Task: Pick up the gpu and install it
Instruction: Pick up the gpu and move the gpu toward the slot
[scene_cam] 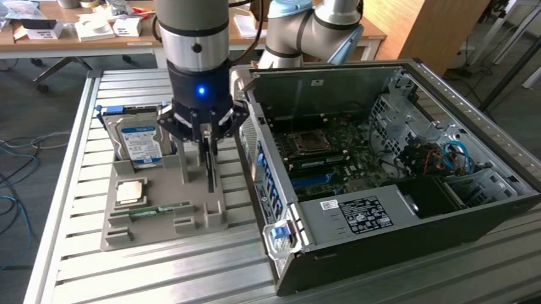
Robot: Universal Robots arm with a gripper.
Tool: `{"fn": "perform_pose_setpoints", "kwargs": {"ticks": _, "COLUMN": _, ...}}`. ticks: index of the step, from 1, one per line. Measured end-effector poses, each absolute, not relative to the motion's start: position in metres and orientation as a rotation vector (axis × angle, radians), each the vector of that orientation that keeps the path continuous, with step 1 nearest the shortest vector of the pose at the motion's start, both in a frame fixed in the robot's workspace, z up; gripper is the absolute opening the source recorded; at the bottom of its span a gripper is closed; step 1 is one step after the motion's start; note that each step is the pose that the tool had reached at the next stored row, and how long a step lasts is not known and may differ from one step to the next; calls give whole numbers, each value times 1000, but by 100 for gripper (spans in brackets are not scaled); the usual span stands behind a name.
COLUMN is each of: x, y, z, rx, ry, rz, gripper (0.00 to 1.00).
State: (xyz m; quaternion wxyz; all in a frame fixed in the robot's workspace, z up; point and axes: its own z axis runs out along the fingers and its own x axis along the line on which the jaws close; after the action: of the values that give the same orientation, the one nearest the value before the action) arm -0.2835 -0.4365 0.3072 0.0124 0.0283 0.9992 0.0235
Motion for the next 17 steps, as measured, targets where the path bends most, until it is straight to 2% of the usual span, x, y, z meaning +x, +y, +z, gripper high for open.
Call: {"fn": "perform_pose_setpoints", "kwargs": {"ticks": 17, "x": -283, "y": -436, "z": 349, "rx": 85, "ry": 3115, "rz": 83, "gripper": 26}}
